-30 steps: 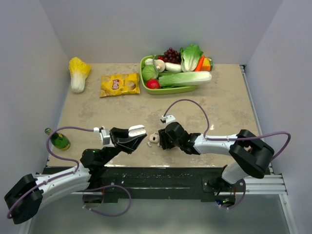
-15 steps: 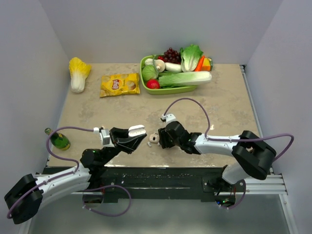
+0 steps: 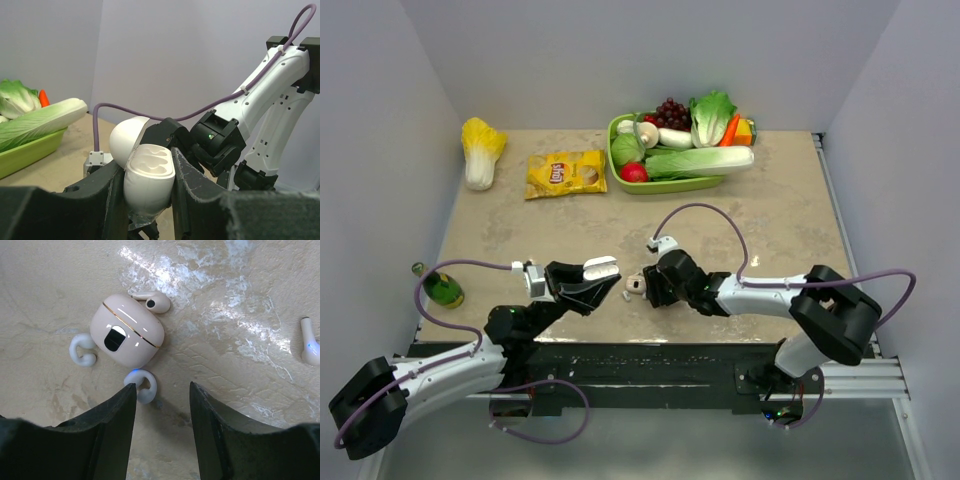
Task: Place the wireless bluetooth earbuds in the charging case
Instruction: Pick up the earbud from the center of the board.
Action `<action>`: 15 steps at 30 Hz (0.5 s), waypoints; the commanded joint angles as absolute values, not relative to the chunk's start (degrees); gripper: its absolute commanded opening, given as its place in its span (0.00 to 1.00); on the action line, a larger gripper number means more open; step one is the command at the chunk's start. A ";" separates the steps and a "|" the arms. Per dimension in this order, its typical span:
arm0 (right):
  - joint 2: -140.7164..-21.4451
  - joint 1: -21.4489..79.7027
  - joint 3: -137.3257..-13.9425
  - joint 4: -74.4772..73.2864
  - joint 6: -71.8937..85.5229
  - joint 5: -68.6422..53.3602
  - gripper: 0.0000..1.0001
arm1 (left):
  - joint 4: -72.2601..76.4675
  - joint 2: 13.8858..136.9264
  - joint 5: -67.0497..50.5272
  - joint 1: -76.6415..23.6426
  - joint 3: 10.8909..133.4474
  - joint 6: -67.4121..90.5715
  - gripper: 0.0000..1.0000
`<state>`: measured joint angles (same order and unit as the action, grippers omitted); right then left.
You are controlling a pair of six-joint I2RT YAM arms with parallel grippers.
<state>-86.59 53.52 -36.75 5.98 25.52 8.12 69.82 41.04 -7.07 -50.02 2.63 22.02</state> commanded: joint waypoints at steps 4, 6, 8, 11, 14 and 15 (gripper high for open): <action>-88.15 54.23 -37.35 7.03 24.26 6.68 0.48 | 75.06 41.13 -6.94 -50.27 -10.99 22.85 0.00; -88.85 54.23 -37.35 7.21 24.34 6.68 0.47 | 75.50 41.48 -7.03 -50.27 -10.99 22.85 0.00; -89.21 54.32 -37.27 7.38 24.26 6.50 0.45 | 75.76 41.66 -7.21 -50.27 -11.07 22.94 0.00; -89.91 54.32 -37.35 7.82 24.26 6.07 0.42 | 75.85 41.75 -7.21 -50.36 -11.25 23.03 0.00; -90.53 54.32 -37.53 8.00 24.34 5.80 0.41 | 75.85 41.66 -7.29 -50.27 -11.34 23.12 0.00; -90.61 54.32 -37.53 8.17 24.26 5.80 0.40 | 75.76 41.49 -7.29 -50.27 -11.34 23.12 0.00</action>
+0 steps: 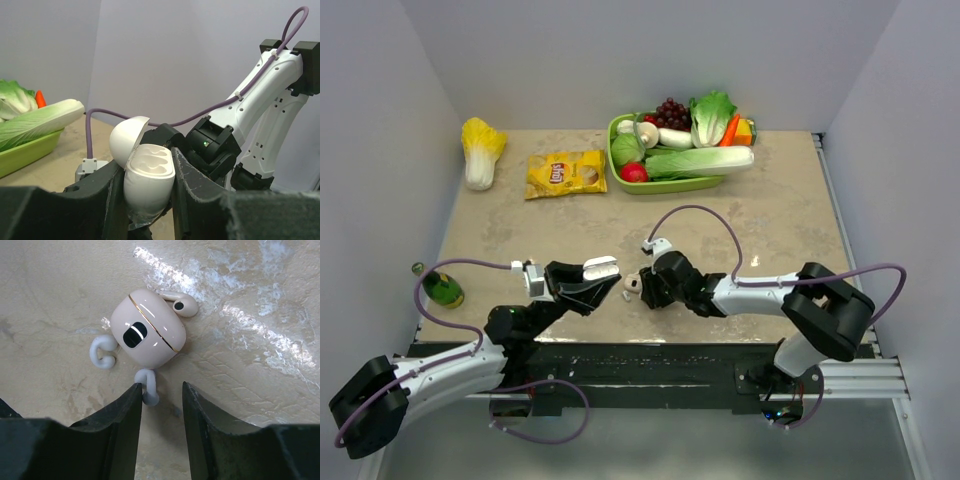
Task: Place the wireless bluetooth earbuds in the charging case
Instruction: Pick up the earbud from the center of the board.
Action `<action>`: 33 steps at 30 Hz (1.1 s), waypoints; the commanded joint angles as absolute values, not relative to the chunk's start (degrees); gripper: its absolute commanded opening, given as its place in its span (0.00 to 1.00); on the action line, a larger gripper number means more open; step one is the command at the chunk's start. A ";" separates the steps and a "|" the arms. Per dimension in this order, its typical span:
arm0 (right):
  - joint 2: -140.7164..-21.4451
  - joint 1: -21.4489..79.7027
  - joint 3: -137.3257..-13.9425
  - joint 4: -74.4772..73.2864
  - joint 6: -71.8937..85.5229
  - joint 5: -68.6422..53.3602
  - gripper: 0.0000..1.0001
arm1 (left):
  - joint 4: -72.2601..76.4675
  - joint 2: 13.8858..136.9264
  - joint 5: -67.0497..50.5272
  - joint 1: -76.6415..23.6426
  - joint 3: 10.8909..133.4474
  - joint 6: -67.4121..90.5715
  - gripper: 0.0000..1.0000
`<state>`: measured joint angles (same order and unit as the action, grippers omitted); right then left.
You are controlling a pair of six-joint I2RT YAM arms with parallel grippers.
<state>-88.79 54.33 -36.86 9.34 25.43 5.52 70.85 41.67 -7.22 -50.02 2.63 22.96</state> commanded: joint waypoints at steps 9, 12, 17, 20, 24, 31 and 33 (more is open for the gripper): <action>-90.26 54.32 -37.18 8.96 24.34 5.01 0.18 | 75.50 41.31 -7.29 -50.36 -11.43 23.12 0.00; -89.39 54.32 -36.48 9.14 24.43 4.75 0.12 | 75.41 41.22 -7.38 -50.36 -11.42 23.12 0.00; -85.61 54.32 -34.46 9.05 25.40 5.71 0.00 | 75.24 41.04 -7.29 -50.36 -11.43 22.94 0.00; -79.65 54.23 -32.36 9.32 25.93 7.90 0.00 | 75.06 40.96 -7.21 -50.36 -11.08 22.85 0.00; -70.33 54.32 -30.50 8.00 25.75 12.29 0.00 | 74.88 41.48 -6.86 -50.27 -10.20 22.24 0.00; -59.16 54.32 -25.15 12.30 25.84 16.62 0.00 | 78.39 45.70 -7.38 -50.36 -8.44 21.27 0.00; -54.51 54.32 -24.70 13.53 24.53 14.17 0.00 | 79.89 47.37 -7.47 -50.27 -7.83 20.92 0.00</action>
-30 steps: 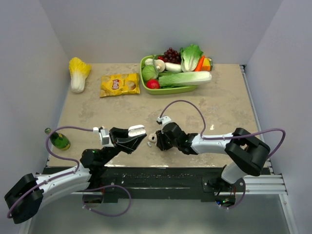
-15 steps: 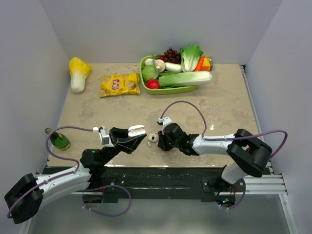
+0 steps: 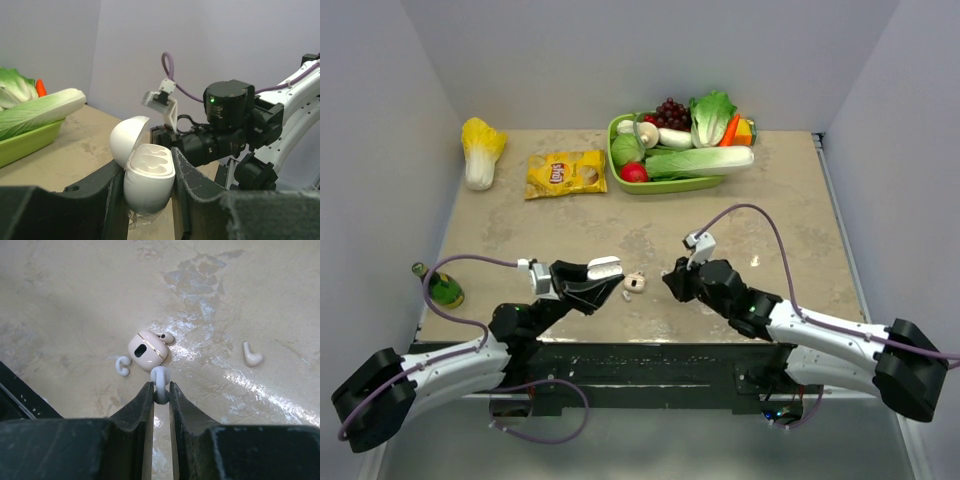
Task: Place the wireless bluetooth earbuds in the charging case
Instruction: Pick up the earbud from the center of the board, then place the earbud in the charging case.
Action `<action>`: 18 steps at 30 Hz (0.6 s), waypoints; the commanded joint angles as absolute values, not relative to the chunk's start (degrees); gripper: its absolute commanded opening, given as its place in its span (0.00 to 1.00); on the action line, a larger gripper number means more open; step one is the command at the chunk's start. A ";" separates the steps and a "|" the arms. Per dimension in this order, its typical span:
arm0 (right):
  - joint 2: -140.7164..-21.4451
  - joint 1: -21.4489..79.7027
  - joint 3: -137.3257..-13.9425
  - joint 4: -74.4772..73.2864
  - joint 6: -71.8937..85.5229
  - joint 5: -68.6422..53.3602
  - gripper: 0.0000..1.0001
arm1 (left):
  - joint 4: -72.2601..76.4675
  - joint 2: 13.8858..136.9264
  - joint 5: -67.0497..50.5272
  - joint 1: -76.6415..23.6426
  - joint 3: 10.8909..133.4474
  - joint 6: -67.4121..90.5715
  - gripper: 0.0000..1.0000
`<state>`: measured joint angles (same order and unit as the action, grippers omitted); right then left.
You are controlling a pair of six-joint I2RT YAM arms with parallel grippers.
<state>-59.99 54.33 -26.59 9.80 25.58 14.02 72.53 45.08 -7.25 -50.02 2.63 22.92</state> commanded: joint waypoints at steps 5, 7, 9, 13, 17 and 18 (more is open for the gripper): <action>-42.75 54.40 -27.59 9.77 19.35 9.68 0.00 | 82.09 50.01 -8.09 -50.27 -4.14 20.22 0.00; -39.83 54.41 -29.87 8.09 16.45 7.39 0.00 | 82.79 51.06 -7.82 -50.27 -2.21 19.95 0.00; -35.79 54.49 -30.93 6.86 15.21 5.03 0.00 | 83.93 51.94 -7.65 -50.19 -0.71 20.04 0.00; -31.73 54.67 -32.25 7.30 14.42 0.19 0.00 | 85.70 55.18 -10.18 -48.79 2.89 22.49 0.00; -31.55 54.93 -35.50 4.41 13.19 -4.03 0.00 | 87.44 58.53 -18.09 -44.39 6.50 28.73 0.00; -32.16 55.02 -36.29 3.70 12.66 -4.91 0.00 | 88.58 59.32 -20.72 -43.51 7.20 30.22 0.00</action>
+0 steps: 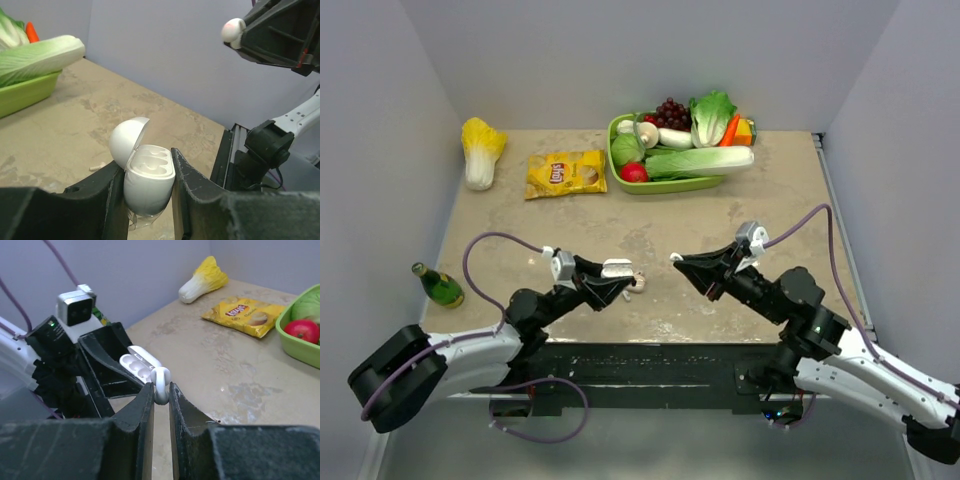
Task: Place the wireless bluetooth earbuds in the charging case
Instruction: Place the earbud in the charging case.
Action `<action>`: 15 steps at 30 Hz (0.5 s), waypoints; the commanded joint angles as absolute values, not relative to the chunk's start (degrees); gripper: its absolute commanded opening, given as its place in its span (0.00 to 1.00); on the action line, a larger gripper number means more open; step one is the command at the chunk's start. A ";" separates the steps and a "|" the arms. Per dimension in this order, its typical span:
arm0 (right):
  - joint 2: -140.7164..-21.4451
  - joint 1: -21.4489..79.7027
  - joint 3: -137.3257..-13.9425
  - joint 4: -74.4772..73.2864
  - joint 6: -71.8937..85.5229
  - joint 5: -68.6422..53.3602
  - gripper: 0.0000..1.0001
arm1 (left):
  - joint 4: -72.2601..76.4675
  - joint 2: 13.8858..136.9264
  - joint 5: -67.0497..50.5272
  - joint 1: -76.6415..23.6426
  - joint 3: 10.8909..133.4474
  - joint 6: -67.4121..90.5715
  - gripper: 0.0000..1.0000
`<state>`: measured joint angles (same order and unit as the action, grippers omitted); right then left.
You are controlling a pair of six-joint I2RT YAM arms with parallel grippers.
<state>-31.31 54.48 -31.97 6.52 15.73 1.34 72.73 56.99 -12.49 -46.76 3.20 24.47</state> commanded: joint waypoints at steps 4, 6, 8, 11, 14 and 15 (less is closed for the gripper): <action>-34.80 58.87 -39.11 1.94 10.73 -4.32 0.00 | 95.00 64.67 -29.78 -40.17 10.89 36.98 0.00; -35.07 60.90 -39.46 1.50 9.41 -0.98 0.00 | 96.32 66.35 -33.99 -39.82 13.26 38.75 0.00; -35.94 62.75 -40.16 1.06 8.88 -0.18 0.00 | 98.17 68.29 -36.20 -39.73 14.67 40.86 0.00; -36.91 63.28 -40.61 1.58 8.44 -0.09 0.00 | 100.80 70.40 -40.25 -39.64 16.61 42.89 0.00; -37.44 63.46 -40.60 2.46 8.09 -0.35 0.00 | 103.53 72.07 -43.24 -39.73 17.84 44.73 0.00; -37.53 63.46 -40.52 2.63 7.91 -0.35 0.00 | 104.14 72.42 -44.20 -39.64 18.36 45.26 0.00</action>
<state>-37.41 63.05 -37.74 1.04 9.96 -1.02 73.21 70.85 -37.04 -40.01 15.40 40.73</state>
